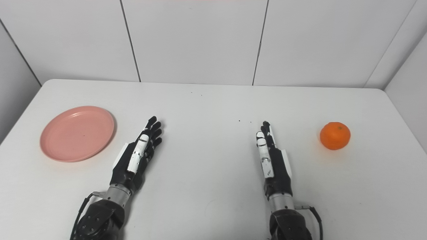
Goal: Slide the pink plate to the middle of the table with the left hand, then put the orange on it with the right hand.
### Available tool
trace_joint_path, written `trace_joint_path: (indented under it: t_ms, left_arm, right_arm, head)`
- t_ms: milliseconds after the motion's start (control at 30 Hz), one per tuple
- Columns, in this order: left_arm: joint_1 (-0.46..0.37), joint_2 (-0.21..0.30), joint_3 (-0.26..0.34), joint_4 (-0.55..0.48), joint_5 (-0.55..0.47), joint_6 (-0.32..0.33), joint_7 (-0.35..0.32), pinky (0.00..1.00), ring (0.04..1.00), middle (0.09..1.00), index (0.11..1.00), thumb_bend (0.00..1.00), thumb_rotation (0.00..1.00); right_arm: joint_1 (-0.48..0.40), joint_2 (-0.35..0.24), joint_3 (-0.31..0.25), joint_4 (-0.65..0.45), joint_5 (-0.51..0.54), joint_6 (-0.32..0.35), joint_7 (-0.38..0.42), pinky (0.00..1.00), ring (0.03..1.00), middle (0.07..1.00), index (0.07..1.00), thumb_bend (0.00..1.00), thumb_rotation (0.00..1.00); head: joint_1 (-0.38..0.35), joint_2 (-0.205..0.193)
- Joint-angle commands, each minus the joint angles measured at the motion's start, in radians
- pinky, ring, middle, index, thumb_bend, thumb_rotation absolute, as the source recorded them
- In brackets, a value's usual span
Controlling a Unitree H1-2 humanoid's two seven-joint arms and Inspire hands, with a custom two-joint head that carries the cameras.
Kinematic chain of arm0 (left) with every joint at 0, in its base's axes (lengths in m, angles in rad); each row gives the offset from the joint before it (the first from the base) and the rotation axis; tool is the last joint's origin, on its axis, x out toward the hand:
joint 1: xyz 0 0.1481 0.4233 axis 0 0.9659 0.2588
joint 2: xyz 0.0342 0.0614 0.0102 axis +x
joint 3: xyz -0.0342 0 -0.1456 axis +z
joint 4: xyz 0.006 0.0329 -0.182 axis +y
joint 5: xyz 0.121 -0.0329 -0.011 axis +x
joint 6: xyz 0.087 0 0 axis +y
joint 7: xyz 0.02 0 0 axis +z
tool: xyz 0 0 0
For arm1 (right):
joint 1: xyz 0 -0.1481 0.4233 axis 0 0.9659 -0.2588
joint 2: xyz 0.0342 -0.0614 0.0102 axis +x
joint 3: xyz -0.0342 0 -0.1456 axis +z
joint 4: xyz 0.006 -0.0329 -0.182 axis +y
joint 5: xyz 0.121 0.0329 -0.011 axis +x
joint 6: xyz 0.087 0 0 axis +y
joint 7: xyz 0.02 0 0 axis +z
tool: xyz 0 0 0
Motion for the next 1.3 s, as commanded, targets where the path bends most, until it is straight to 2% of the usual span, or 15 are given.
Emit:
trace_joint_path:
  t_ms: [0, 167, 367, 400, 433, 467, 500, 733, 933, 1267]
  left_arm:
    - [-0.029, -0.007, -0.005, -0.019, 0.004, -0.022, -0.003, 1.00, 1.000, 1.000, 1.000, 0.40, 1.00]
    - [-0.029, -0.010, -0.010, -0.014, 0.007, -0.023, -0.004, 1.00, 1.000, 1.000, 1.000, 0.39, 1.00]
    - [-0.024, -0.043, -0.038, 0.018, 0.043, -0.051, 0.014, 1.00, 1.000, 1.000, 1.000, 0.41, 1.00]
    - [-0.023, -0.049, -0.042, 0.022, 0.050, -0.058, 0.018, 1.00, 1.000, 1.000, 1.000, 0.41, 1.00]
    - [-0.020, -0.060, -0.048, 0.028, 0.062, -0.066, 0.026, 1.00, 1.000, 1.000, 1.000, 0.40, 1.00]
    - [-0.018, -0.068, -0.052, 0.032, 0.070, -0.071, 0.031, 1.00, 1.000, 1.000, 1.000, 0.40, 1.00]
    - [-0.015, -0.078, -0.059, 0.039, 0.080, -0.078, 0.039, 1.00, 1.000, 1.000, 1.000, 0.40, 1.00]
    - [-0.011, -0.135, -0.093, 0.080, 0.138, -0.092, 0.090, 1.00, 1.000, 1.000, 1.000, 0.36, 1.00]
    - [-0.012, -0.157, -0.109, 0.088, 0.163, -0.050, 0.108, 1.00, 1.000, 1.000, 1.000, 0.30, 1.00]
    - [-0.008, -0.165, -0.121, 0.090, 0.200, -0.056, 0.125, 1.00, 1.000, 1.000, 1.000, 0.33, 1.00]
  right_arm:
    - [-0.014, -0.003, 0.001, -0.018, 0.006, 0.009, 0.012, 0.98, 0.993, 1.000, 1.000, 0.19, 1.00]
    - [-0.011, -0.003, -0.003, -0.014, 0.010, -0.005, 0.010, 0.98, 0.996, 1.000, 1.000, 0.18, 1.00]
    - [0.003, -0.042, -0.021, -0.004, 0.029, -0.016, 0.030, 0.99, 0.993, 1.000, 1.000, 0.21, 1.00]
    - [0.006, -0.046, -0.026, -0.005, 0.036, -0.014, 0.034, 1.00, 0.994, 1.000, 1.000, 0.22, 1.00]
    - [0.008, -0.051, -0.035, -0.006, 0.052, -0.006, 0.039, 1.00, 0.995, 1.000, 1.000, 0.23, 1.00]
    - [0.009, -0.054, -0.040, -0.007, 0.063, -0.001, 0.042, 1.00, 0.999, 1.000, 1.000, 0.23, 1.00]
    - [0.013, -0.065, -0.044, -0.004, 0.071, -0.009, 0.051, 1.00, 0.999, 1.000, 1.000, 0.23, 1.00]
    - [0.026, -0.117, -0.071, 0.046, 0.128, -0.106, 0.108, 1.00, 1.000, 1.000, 1.000, 0.25, 1.00]
    - [0.029, -0.141, -0.074, 0.054, 0.147, -0.122, 0.139, 1.00, 1.000, 1.000, 1.000, 0.21, 1.00]
    - [0.041, -0.130, -0.070, 0.004, 0.141, -0.066, 0.121, 1.00, 1.000, 1.000, 1.000, 0.14, 1.00]
  head:
    - [0.006, -0.001]
    - [0.035, -0.009]
    - [0.171, -0.054]
    - [0.171, -0.054]
    - [0.220, -0.073]
    - [0.220, -0.073]
    - [0.258, -0.087]
    - [0.379, -0.148]
    - [0.418, -0.181]
    - [0.418, -0.192]
